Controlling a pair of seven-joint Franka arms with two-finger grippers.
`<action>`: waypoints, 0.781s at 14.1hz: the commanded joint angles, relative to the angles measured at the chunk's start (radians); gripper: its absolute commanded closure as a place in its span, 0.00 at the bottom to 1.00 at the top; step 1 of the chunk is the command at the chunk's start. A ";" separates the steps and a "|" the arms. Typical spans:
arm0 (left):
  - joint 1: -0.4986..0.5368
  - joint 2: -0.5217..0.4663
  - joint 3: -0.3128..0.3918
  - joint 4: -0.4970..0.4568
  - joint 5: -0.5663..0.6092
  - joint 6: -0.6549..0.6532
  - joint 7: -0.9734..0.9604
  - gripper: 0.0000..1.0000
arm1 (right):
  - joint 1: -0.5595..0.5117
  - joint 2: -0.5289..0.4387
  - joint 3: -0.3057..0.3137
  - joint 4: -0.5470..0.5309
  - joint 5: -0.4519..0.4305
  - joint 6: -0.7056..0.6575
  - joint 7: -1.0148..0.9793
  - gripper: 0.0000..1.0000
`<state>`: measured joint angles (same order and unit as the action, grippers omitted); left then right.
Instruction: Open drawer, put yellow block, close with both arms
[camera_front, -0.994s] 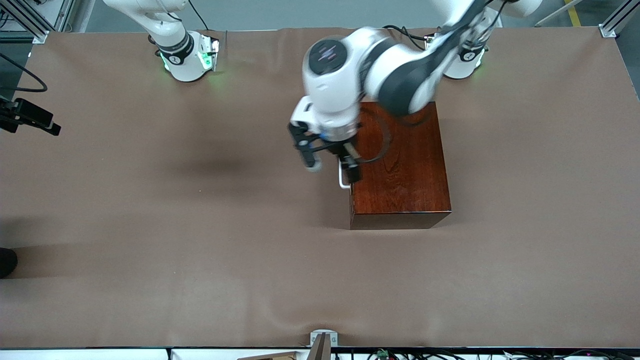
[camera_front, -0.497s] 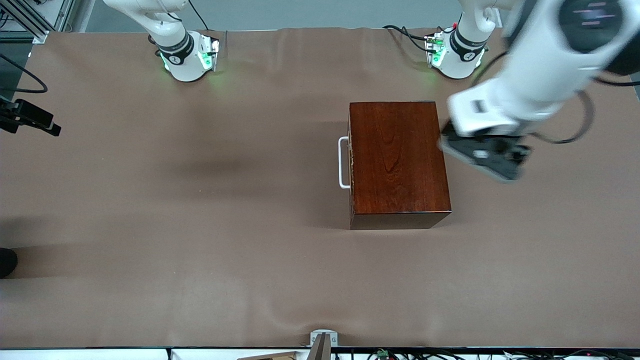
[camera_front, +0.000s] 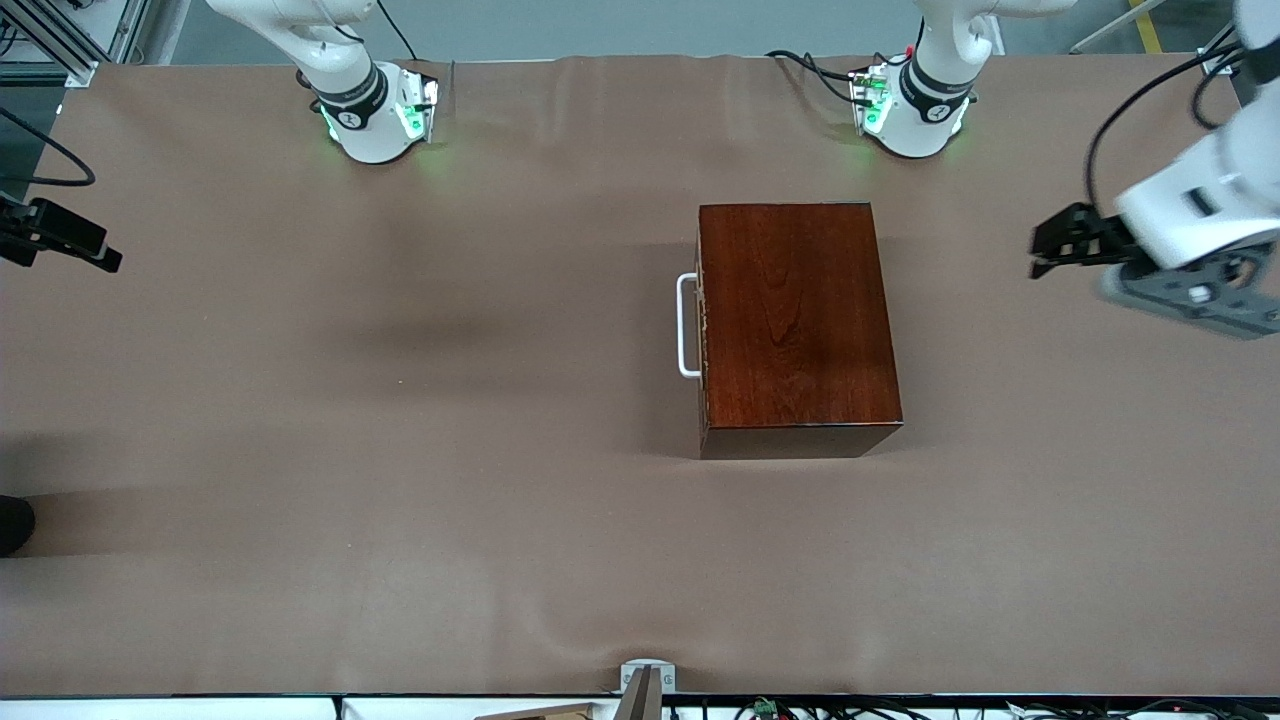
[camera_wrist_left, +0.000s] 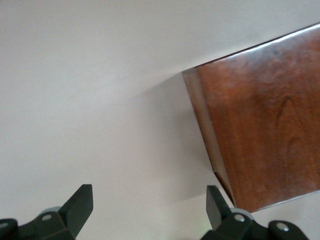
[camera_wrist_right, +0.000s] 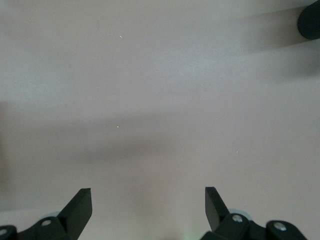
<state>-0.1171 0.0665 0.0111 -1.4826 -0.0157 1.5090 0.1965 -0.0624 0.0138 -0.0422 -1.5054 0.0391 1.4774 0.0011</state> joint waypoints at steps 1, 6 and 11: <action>-0.012 -0.154 0.013 -0.205 -0.017 0.079 -0.044 0.00 | -0.011 0.002 0.010 0.008 -0.010 -0.008 0.014 0.00; -0.016 -0.146 0.013 -0.182 -0.004 0.060 -0.178 0.00 | -0.010 0.002 0.010 0.007 -0.008 -0.008 0.014 0.00; -0.004 -0.077 0.013 -0.108 -0.003 0.059 -0.181 0.00 | -0.010 0.002 0.010 0.007 -0.010 -0.008 0.014 0.00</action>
<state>-0.1256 -0.0351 0.0246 -1.6292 -0.0183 1.5715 0.0292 -0.0624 0.0138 -0.0421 -1.5055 0.0391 1.4774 0.0011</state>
